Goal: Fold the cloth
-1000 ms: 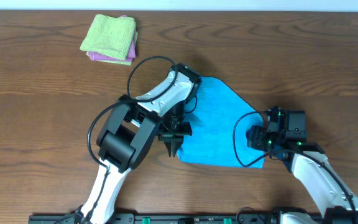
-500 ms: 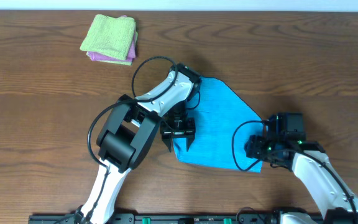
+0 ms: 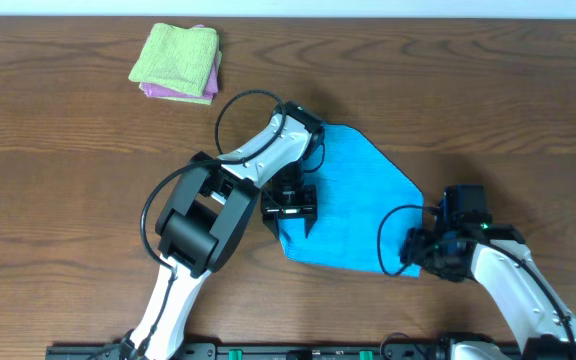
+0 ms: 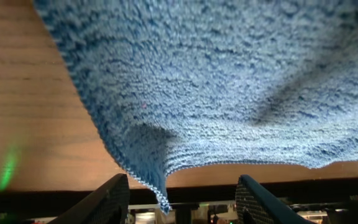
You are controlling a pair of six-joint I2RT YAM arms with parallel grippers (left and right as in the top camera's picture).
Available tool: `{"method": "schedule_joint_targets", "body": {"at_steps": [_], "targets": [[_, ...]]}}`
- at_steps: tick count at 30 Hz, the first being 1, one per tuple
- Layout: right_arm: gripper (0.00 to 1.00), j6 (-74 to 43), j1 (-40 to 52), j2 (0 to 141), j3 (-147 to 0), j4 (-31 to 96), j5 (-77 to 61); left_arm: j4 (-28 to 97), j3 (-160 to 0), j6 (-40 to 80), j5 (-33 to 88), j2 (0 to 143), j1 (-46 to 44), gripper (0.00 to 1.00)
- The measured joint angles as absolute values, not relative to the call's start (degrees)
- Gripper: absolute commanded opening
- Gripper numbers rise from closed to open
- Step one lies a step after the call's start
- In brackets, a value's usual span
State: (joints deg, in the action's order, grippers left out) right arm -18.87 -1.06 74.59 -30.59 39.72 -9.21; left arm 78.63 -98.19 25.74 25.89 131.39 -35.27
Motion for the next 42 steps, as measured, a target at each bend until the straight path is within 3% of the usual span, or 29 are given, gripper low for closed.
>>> {"method": "schedule_joint_targets", "body": {"at_steps": [11,15,18,21,26,30,33,42], "targets": [[0.67,-23.99,-1.06,73.58,-29.10,35.57,-15.27,73.80,-96.99,27.20,21.82,131.39,-36.67,0.61],[0.49,-24.45,-1.08,73.47,-28.75,34.87,-15.53,73.21,-94.26,27.33,21.65,131.39,-36.99,0.60],[0.45,-24.86,-1.10,73.56,-28.34,34.79,-15.86,73.30,-93.97,27.44,21.74,131.39,-36.97,0.60],[0.41,-24.99,-1.10,73.63,-28.29,35.07,-15.92,73.25,-93.93,28.10,22.11,131.39,-36.97,0.52],[0.54,-26.20,-1.10,73.58,-28.42,38.46,-17.23,74.30,-93.73,28.51,23.27,131.39,-36.97,0.51],[0.56,-26.59,-1.10,73.38,-28.51,40.80,-18.00,79.18,-93.62,28.51,24.77,131.39,-36.97,0.46],[0.54,-26.61,-1.10,73.38,-28.51,40.93,-18.04,82.46,-93.49,28.36,25.41,131.39,-36.97,0.35],[0.54,-26.65,-1.10,73.38,-28.51,40.88,-18.02,80.29,-93.45,27.14,23.38,131.39,-38.26,0.41]]}}
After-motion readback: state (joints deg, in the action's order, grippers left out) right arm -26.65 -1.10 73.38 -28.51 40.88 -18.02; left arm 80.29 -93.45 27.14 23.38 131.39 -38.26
